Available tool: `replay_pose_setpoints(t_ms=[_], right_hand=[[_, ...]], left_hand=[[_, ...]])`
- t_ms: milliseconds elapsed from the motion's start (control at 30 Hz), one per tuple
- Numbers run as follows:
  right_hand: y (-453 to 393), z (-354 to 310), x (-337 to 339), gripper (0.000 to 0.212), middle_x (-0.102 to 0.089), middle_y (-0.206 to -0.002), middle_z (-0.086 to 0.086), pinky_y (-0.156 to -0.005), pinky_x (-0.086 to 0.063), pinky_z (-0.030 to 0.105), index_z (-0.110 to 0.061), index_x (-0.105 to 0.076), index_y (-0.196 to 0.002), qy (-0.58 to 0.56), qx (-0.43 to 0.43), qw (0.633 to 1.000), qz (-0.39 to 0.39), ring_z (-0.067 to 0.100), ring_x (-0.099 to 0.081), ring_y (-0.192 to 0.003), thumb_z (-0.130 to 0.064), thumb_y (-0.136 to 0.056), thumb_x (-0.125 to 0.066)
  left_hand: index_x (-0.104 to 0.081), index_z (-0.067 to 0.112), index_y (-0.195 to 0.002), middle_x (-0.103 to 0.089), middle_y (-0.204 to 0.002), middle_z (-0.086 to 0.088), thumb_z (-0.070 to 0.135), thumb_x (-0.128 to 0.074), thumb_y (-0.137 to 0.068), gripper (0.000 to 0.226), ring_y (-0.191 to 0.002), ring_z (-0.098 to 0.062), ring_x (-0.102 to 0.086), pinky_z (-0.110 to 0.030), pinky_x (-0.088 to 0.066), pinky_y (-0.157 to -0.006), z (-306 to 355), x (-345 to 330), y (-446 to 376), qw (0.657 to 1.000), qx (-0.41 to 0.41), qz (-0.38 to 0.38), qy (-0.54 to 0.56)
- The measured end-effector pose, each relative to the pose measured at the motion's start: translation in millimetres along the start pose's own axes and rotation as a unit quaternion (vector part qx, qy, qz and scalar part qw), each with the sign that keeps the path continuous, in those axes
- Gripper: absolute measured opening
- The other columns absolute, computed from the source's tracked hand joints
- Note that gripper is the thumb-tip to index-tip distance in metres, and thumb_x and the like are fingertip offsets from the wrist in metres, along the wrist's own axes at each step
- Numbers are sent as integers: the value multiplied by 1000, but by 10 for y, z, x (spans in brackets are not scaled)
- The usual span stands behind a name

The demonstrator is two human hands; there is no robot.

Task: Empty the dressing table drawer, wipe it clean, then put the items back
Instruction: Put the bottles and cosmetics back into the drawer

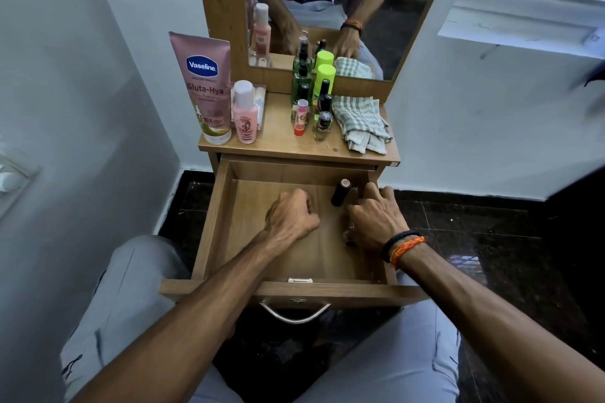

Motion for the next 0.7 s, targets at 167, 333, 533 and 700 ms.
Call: replay_pose_setpoints(t_ms=[167,333,533,700], right_hand=[[62,-13,-32,27,-65,-99,-2,-88,-30,44,-21,-73,-99,3,-4,1000,28,26,-38,-115,-40,-86,-59],[119,0,-105,34,-70,-98,1,-93,-27,46,-25,-69,-106,-32,-11,999,24,26,-35,-128,-49,-84,-60],[205,29,-85,44,-61,-124,0,-107,-24,44,-29,-61,-128,-196,-47,978,59,21,-32,-138,-46,-88,-64],[250,179,-54,38,-57,-128,3,-108,-28,45,-30,-70,-117,-331,-83,932,123,21,-33,-134,-31,-81,-78]], left_hand=[[-66,18,-72,-68,-71,0,20,-68,-78,6,-71,-20,-66,-27,-47,-57,3,-22,25,1000,-3,-6,13],[-65,21,-71,-67,-71,3,19,-69,-80,10,-71,-16,-64,-24,-41,-55,-9,-15,31,1000,8,-8,25],[-67,21,-72,-68,-73,3,22,-70,-79,7,-76,-19,-66,-25,-45,-60,-22,-11,25,999,19,-3,32],[-67,21,-73,-69,-73,4,21,-70,-79,7,-75,-18,-66,-26,-45,-59,-35,-18,17,999,21,-5,31]])
Point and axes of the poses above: each hand's wrist, its own y-axis away from the middle knuckle, its own x-axis out of the back of the hand, z = x × y, the point moved 5 cm from there along -y, towards the middle knuckle
